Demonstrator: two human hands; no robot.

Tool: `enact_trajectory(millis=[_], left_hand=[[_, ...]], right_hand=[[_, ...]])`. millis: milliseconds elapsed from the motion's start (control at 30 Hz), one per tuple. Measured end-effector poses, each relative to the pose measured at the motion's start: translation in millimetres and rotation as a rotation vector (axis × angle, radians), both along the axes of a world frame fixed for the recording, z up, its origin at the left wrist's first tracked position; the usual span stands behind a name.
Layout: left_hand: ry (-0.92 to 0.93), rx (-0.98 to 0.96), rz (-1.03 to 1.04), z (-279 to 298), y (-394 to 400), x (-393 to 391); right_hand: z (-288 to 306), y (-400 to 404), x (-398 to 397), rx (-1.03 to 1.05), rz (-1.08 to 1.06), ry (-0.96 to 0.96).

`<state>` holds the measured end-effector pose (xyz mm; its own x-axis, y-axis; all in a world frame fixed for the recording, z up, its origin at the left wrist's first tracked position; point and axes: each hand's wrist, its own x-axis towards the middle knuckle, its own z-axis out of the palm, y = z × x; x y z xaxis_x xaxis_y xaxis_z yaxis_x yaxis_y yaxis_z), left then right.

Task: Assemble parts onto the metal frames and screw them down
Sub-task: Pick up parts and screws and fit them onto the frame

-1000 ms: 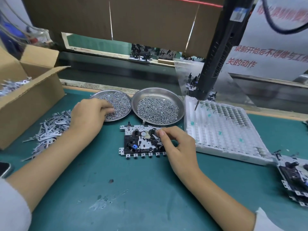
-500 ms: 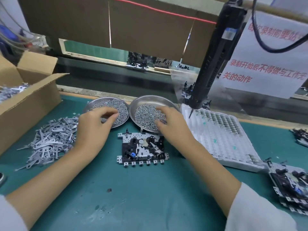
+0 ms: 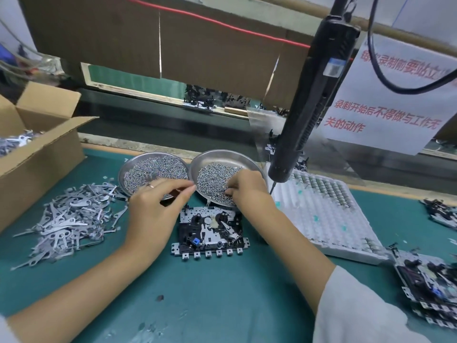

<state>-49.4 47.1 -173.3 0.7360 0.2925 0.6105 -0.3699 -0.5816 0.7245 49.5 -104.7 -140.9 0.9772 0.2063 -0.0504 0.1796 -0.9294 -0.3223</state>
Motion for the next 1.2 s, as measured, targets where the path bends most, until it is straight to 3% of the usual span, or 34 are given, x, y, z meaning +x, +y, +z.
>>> enact_trajectory(millis=[100, 200, 333, 500, 633, 833, 933, 1067, 1200], left_hand=[[0.025, -0.139, -0.029, 3.0, -4.0, -1.6], [0.062, -0.295, -0.085, 4.0, -12.6, -3.4], [0.087, -0.292, -0.127, -0.7, -22.5, -8.6], [0.101, -0.233, -0.124, -4.0, -26.0, -11.6], [0.095, -0.154, -0.129, -5.1, -29.9, -14.2], [0.105, -0.183, -0.121, -5.2, -28.8, -11.8], [0.091, -0.174, -0.124, -5.1, -29.3, -12.3], [0.051, -0.169, -0.143, -3.0, -30.0, -14.7], [0.018, -0.155, -0.142, -3.0, -29.4, -15.0]], right_hand=[[-2.4, -4.0, -0.7, 0.061, -0.015, -0.028], [-6.5, -14.2, -7.2, 0.208, 0.024, -0.2], [-10.9, -24.5, -15.5, 0.443, 0.056, -0.289], [-16.7, -35.6, -23.9, 0.736, -0.023, -0.219], [-19.6, -36.3, -25.8, 0.706, -0.037, -0.248], [-18.7, -37.4, -28.4, 0.714, -0.054, -0.264], [-12.8, -36.0, -36.4, 0.863, -0.054, -0.2], [-6.7, -31.9, -56.9, 1.177, 0.051, 0.053], [-7.9, -29.0, -74.1, 1.296, 0.082, 0.239]])
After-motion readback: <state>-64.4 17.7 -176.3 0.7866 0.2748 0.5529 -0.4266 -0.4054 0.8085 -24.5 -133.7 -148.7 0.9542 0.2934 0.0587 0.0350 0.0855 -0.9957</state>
